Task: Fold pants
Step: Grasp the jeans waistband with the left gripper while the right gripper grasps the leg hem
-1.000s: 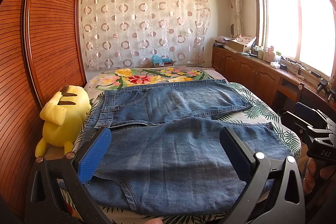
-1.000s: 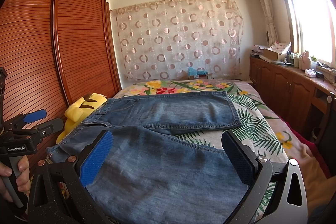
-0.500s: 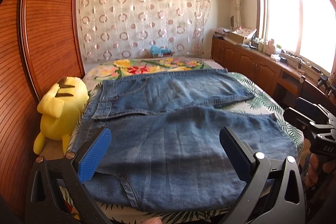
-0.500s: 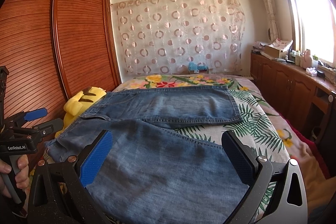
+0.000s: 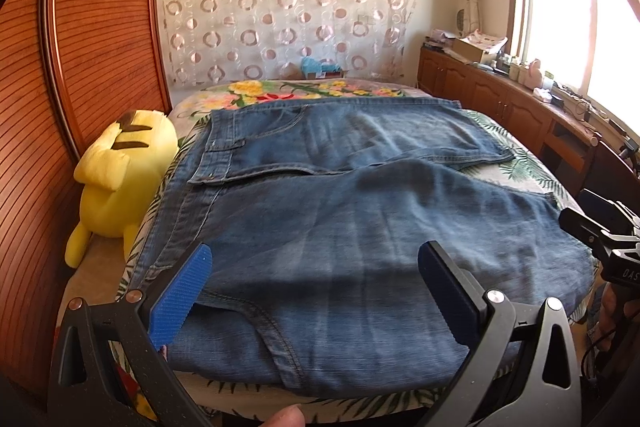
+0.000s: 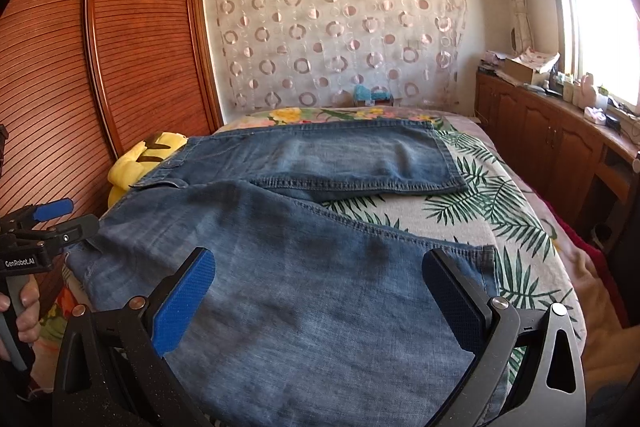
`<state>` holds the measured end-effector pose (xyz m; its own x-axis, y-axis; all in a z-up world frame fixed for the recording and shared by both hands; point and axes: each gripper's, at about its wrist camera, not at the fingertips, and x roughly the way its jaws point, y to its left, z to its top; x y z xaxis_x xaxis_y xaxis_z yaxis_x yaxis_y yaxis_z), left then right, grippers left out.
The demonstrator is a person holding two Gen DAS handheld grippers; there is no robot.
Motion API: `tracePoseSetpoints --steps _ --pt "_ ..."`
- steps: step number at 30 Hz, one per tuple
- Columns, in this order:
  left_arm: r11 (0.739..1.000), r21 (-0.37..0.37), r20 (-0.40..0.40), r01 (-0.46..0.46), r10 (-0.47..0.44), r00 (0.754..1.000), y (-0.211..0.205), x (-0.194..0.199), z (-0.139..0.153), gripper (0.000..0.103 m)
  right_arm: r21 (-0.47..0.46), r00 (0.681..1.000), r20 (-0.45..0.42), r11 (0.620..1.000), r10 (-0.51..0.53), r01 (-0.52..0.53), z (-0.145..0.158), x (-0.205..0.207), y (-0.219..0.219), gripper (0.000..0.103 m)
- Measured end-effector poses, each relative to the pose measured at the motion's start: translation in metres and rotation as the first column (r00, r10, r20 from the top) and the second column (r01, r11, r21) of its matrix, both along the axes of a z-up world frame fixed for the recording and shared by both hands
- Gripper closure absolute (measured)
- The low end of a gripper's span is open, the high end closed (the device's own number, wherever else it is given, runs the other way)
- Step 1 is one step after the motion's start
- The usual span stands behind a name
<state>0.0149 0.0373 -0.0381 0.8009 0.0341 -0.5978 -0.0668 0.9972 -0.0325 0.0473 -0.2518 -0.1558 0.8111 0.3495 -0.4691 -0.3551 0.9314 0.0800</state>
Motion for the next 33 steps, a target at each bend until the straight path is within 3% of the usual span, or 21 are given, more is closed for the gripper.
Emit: tracePoseSetpoints --steps 14,25,33 --pt "0.995 0.023 -0.060 -0.100 0.101 0.993 0.058 -0.005 -0.029 0.000 -0.095 0.998 -0.044 0.994 -0.051 0.046 -0.008 0.013 -0.006 0.000" --pt "0.978 0.026 -0.127 -0.205 0.207 0.970 0.109 -0.033 -0.060 0.000 -0.136 0.994 -0.088 0.989 -0.072 0.060 -0.005 0.001 -0.007 0.000" --pt "0.979 -0.059 -0.137 -0.197 0.188 0.973 0.123 -0.043 -0.062 0.017 -0.135 0.991 -0.103 0.989 -0.080 0.066 -0.004 -0.010 -0.017 0.000"
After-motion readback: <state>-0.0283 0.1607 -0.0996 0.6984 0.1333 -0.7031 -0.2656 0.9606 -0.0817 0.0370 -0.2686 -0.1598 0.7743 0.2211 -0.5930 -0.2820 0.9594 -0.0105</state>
